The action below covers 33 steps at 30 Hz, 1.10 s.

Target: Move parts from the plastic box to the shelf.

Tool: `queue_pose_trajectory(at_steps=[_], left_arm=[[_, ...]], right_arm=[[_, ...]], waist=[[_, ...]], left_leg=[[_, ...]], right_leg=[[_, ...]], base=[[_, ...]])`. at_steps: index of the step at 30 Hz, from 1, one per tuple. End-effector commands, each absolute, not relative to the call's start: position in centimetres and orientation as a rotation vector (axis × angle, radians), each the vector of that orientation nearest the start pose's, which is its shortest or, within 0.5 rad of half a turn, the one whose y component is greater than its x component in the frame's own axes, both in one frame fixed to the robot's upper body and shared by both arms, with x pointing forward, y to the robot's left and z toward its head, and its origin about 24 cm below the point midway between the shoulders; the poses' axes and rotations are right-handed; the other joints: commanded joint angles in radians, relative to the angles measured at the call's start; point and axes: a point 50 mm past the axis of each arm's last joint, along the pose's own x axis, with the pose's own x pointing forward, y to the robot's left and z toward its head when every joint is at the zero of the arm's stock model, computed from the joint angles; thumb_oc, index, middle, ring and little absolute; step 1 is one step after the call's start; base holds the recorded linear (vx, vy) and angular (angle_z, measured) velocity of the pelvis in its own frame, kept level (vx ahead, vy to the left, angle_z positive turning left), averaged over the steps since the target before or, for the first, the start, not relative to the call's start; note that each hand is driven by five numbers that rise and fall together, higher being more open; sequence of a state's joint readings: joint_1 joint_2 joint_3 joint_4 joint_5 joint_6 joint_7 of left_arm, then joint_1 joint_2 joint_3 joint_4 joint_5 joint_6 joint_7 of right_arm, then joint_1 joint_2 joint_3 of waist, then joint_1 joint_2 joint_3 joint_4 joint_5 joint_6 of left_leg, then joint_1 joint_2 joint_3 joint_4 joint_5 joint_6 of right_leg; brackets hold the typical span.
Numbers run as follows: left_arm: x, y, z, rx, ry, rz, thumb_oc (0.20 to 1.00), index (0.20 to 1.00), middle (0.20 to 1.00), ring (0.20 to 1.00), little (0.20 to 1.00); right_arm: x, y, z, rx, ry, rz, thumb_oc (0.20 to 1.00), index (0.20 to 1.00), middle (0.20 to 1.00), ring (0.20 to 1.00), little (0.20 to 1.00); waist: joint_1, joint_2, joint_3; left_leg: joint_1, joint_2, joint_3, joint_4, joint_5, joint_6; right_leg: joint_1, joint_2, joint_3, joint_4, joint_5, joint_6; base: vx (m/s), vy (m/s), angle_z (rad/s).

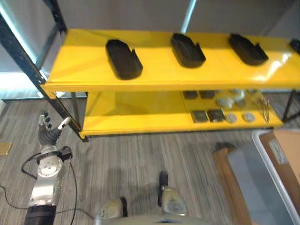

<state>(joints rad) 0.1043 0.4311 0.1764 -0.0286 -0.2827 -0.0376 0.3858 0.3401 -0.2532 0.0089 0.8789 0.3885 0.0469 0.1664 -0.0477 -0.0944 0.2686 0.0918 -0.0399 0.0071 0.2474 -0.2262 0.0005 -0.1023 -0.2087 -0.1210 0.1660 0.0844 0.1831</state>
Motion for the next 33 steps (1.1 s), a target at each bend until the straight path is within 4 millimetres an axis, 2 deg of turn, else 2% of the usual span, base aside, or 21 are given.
queue_pose_trajectory(at_steps=[1, 2, 3, 4, 5, 7, 8, 10, 11, 12, 13, 14, 16, 17, 22, 28, 29, 32, 33], left_arm=[[22.8, 28.0, 9.7, 0.122, -0.17, 0.502, 1.0, 1.0, 1.0, 1.0, 1.0], [23.0, 27.8, 9.7, 0.121, -0.169, 0.502, 1.0, 1.0, 1.0, 1.0, 1.0], [23.1, 27.6, 9.7, 0.115, -0.168, 0.508, 1.0, 1.0, 1.0, 1.0, 1.0], [23.2, 27.5, 9.7, 0.114, -0.168, 0.508, 1.0, 1.0, 1.0, 1.0, 1.0], [23.3, 27.2, 9.6, 0.118, -0.157, 0.519, 1.0, 1.0, 1.0, 1.0, 1.0], [23.2, 27.1, 9.5, 0.137, -0.151, 0.538, 1.0, 1.0, 1.0, 1.0, 1.0], [23.3, 27.2, 9.4, 0.135, -0.14, 0.549, 1.0, 1.0, 1.0, 1.0, 1.0], [23.5, 27.5, 9.4, 0.132, -0.135, 0.562, 1.0, 1.0, 1.0, 1.0, 1.0], [23.5, 27.7, 9.3, 0.131, -0.136, 0.569, 1.0, 1.0, 1.0, 1.0, 1.0], [23.3, 28.0, 9.3, 0.122, -0.136, 0.582, 1.0, 1.0, 1.0, 1.0, 1.0], [23.0, 28.5, 9.4, 0.12, -0.151, 0.583, 1.0, 1.0, 1.0, 1.0, 1.0], [23.0, 28.6, 9.4, 0.123, -0.161, 0.565, 1.0, 1.0, 1.0, 1.0, 1.0], [23.6, 28.1, 9.5, 0.136, -0.167, 0.526, 1.0, 1.0, 1.0, 1.0, 1.0], [23.9, 27.8, 9.9, 0.153, -0.184, 0.505, 1.0, 1.0, 1.0, 1.0, 1.0], [24.2, 27.4, 11.0, 0.151, -0.235, 0.476, 1.0, 1.0, 1.0, 1.0, 1.0], [24.4, 26.0, 14.5, 0.258, -0.42, 0.308, 1.0, 1.0, 1.0, 1.0, 1.0], [24.3, 24.9, 15.6, 0.276, -0.484, 0.201, 1.0, 1.0, 1.0, 1.0, 1.0], [24.2, 23.7, 16.6, 0.25, -0.535, 0.082, 1.0, 1.0, 1.0, 1.0, 1.0], [24.1, 22.5, 17.1, 0.206, -0.551, -0.057, 1.0, 1.0, 1.0, 1.0, 1.0]], right_arm=[[4.9, -25.9, -14.5, 0.152, 1.143, -0.189, 1.0, 1.0, 1.0, 1.0, 1.0], [5.0, -25.9, -14.5, 0.144, 1.146, -0.182, 1.0, 1.0, 1.0, 1.0, 1.0], [5.2, -26.0, -14.6, 0.131, 1.149, -0.188, 1.0, 1.0, 1.0, 1.0, 1.0], [5.3, -26.1, -14.6, 0.13, 1.148, -0.19, 1.0, 1.0, 1.0, 1.0, 1.0], [5.6, -26.9, -14.4, 0.11, 1.148, -0.189, 1.0, 1.0, 1.0, 1.0, 1.0], [5.8, -27.4, -14.3, 0.097, 1.148, -0.194, 1.0, 1.0, 1.0, 1.0, 1.0], [5.8, -27.6, -14.3, 0.101, 1.147, -0.216, 1.0, 1.0, 1.0, 1.0, 1.0], [5.9, -27.9, -14.3, 0.108, 1.147, -0.233, 1.0, 1.0, 1.0, 1.0, 1.0], [5.9, -27.9, -14.3, 0.108, 1.149, -0.237, 1.0, 1.0, 1.0, 1.0, 1.0], [5.9, -27.9, -14.4, 0.106, 1.153, -0.226, 1.0, 1.0, 1.0, 1.0, 1.0], [5.5, -27.4, -14.5, 0.092, 1.149, -0.204, 1.0, 1.0, 1.0, 1.0, 1.0], [5.1, -27.0, -14.6, 0.12, 1.148, -0.239, 1.0, 1.0, 1.0, 1.0, 1.0], [4.1, -26.7, -14.8, 0.165, 1.16, -0.29, 1.0, 1.0, 1.0, 1.0, 1.0], [3.5, -26.5, -15.0, 0.148, 1.176, -0.249, 1.0, 1.0, 1.0, 1.0, 1.0], [3.0, -25.8, -15.1, 0.139, 1.18, -0.239, 1.0, 1.0, 1.0, 1.0, 1.0], [3.3, -24.9, -15.3, 0.115, 1.186, -0.196, 1.0, 1.0, 1.0, 1.0, 1.0], [3.4, -24.8, -15.4, 0.104, 1.188, -0.195, 1.0, 1.0, 1.0, 1.0, 1.0], [3.5, -24.8, -15.4, 0.1, 1.191, -0.196, 1.0, 1.0, 1.0, 1.0, 1.0], [3.6, -24.9, -15.4, 0.083, 1.193, -0.184, 1.0, 1.0, 1.0, 1.0, 1.0]], waist=[[-0.046, 0.023, -0.074], [-0.046, 0.024, -0.08], [-0.043, 0.024, -0.088], [-0.043, 0.026, -0.088], [-0.025, 0.02, -0.091], [-0.006, 0.008, -0.082], [0.004, 0.013, -0.07], [0.011, 0.01, -0.059], [0.014, 0.017, -0.054], [0.015, 0.028, -0.05], [0.02, 0.056, -0.045], [0.017, 0.058, -0.046], [0.01, 0.067, -0.064], [0.003, 0.076, -0.07], [-0.009, 0.087, -0.086], [-0.015, 0.09, -0.11], [-0.014, 0.09, -0.12], [-0.012, 0.09, -0.125], [-0.012, 0.092, -0.13]], left_leg=[[0.093, 0.156, 0.134, 0.088, 0.056, -0.038], [0.087, 0.169, 0.137, 0.118, 0.085, -0.047], [0.065, 0.188, 0.136, 0.189, 0.141, -0.065], [0.058, 0.193, 0.133, 0.201, 0.145, -0.069], [-0.065, 0.211, 0.092, 0.438, 0.247, -0.098], [-0.2, 0.196, 0.04, 0.616, 0.308, -0.099], [-0.287, 0.185, 0.013, 0.67, 0.309, -0.089], [-0.36, 0.161, 0.016, 0.666, 0.315, -0.075], [-0.36, 0.163, 0.032, 0.599, 0.315, -0.074], [-0.334, 0.172, 0.059, 0.473, 0.316, -0.075], [-0.293, 0.2, 0.09, 0.146, 0.385, -0.099], [-0.256, 0.201, 0.104, 0.006, 0.374, -0.091], [-0.151, 0.172, 0.057, -0.134, 0.295, -0.083], [-0.104, 0.163, 0.071, -0.185, 0.283, -0.085], [-0.069, 0.141, 0.076, -0.233, 0.273, -0.076], [-0.045, 0.13, 0.109, -0.269, 0.263, -0.065], [-0.042, 0.128, 0.118, -0.275, 0.26, -0.063], [-0.041, 0.127, 0.127, -0.279, 0.258, -0.064], [-0.04, 0.127, 0.136, -0.281, 0.255, -0.064]], right_leg=[[-0.061, 0.032, -0.006, -0.03, 0.061, -0.005], [-0.051, 0.044, -0.009, -0.034, 0.051, -0.017], [-0.031, 0.067, -0.011, -0.047, 0.035, -0.04], [-0.029, 0.072, -0.012, -0.049, 0.034, -0.044], [0.023, 0.108, -0.018, -0.085, 0.014, -0.091], [0.061, 0.125, -0.014, -0.114, 0.01, -0.121], [0.082, 0.141, -0.016, -0.126, 0.005, -0.132], [0.098, 0.147, -0.013, -0.138, 0.001, -0.132], [0.109, 0.155, -0.015, -0.143, -0.005, -0.129], [0.121, 0.162, -0.019, -0.148, -0.016, -0.123], [0.143, 0.163, -0.025, -0.157, -0.03, -0.099], [0.158, 0.142, -0.027, -0.156, -0.037, -0.087], [0.14, 0.111, -0.021, -0.132, -0.041, -0.06], [0.136, 0.099, -0.019, -0.133, -0.04, -0.046], [0.13, 0.086, -0.003, -0.151, -0.029, -0.027], [0.143, 0.079, -0.003, -0.192, -0.01, -0.015], [0.146, 0.078, -0.002, -0.207, -0.002, -0.011], [0.147, 0.077, -0.001, -0.216, 0.002, -0.009], [0.147, 0.077, 0.0, -0.223, 0.005, -0.006]], base=[[0.49, -0.353, 0.13], [0.46, -0.359, 0.1], [0.2, -0.172, 0.1], [0.31, -0.323, 0.09], [0.23, -0.277, 0.04], [0.18, -0.221, -0.05], [0.06, -0.075, -0.24], [0.05, -0.004, -0.35], [0.09, 0.078, -0.2], [0.16, 0.241, -0.28], [0.24, 0.333, -0.19], [0.23, 0.353, -0.17], [0.18, 0.262, -0.23], [0.11, 0.192, -0.31], [0.03, 0.096, 0.13], [0.03, 0.03, -0.08], [0.04, 0.012, -0.03], [0.02, 0.009, -0.09], [0.01, 0.015, -0.18]])
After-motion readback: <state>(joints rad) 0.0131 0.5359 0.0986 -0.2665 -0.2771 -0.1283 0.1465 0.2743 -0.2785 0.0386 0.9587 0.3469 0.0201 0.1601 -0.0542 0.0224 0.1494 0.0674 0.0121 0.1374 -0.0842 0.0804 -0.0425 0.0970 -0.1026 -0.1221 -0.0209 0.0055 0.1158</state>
